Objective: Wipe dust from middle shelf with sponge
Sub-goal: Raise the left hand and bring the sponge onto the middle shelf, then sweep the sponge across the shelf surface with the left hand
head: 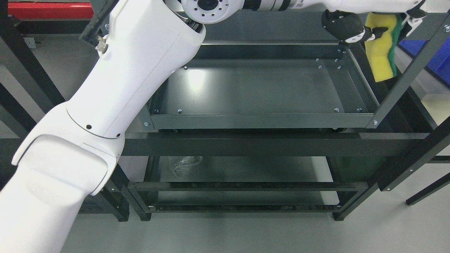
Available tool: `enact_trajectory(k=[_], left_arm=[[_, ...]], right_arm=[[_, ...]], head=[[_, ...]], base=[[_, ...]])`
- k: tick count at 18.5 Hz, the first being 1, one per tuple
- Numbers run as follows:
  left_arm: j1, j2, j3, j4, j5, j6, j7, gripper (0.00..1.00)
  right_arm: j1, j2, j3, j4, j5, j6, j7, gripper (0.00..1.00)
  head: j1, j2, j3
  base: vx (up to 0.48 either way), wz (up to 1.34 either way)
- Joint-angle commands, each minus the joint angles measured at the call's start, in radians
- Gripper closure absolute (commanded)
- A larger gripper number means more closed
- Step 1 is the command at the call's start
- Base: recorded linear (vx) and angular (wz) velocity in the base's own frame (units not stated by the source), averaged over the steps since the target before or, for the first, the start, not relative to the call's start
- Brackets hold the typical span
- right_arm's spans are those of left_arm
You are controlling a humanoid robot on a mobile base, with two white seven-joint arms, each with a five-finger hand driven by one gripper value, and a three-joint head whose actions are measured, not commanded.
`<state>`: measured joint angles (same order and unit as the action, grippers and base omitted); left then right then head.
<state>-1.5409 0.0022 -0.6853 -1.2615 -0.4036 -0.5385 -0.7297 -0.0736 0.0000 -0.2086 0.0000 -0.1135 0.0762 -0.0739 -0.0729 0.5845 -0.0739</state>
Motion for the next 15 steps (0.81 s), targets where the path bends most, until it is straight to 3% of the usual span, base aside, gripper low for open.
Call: enact_trajectory(k=[1,6,10,14,15], left_arm=[[0.011,0.022,0.028,0.007,-0.029,-0.085,-0.072,0.99],[0.14,0.149,0.281,-0.05,-0.023,-0.245,-0.27,0.99],[0.199,0.243,0.401,-0.104,0.037,-0.247,-0.329,0.99],[0.2,0.451,0.408,-0.151,0.198,-0.247,-0.33,0.99],[0.203,0.543,0.409,-0.165,0.263,-0.247,-0.33,0.99]], right_arm=[[0.0,-0.017,0.0,-0.017,0.0,0.001,0.0,0.0],[0.0,-0.017,0.0,-0.017,0.0,0.001,0.0,0.0],[0.0,-0.017,0.0,-0.017,0.0,0.001,0.0,0.0],[0.0,-0.017,0.0,-0.017,0.0,0.001,0.0,0.0],[0.0,-0.017,0.0,-0.017,0.0,0.001,0.0,0.0]], head=[[0.0,0.0,0.0],[0.0,0.0,0.0],[0.0,0.0,0.0],[0.0,0.0,0.0],[0.0,0.0,0.0]], base=[[0.0,0.0],[0.0,0.0],[0.0,0.0],[0.0,0.0],[0.0,0.0]])
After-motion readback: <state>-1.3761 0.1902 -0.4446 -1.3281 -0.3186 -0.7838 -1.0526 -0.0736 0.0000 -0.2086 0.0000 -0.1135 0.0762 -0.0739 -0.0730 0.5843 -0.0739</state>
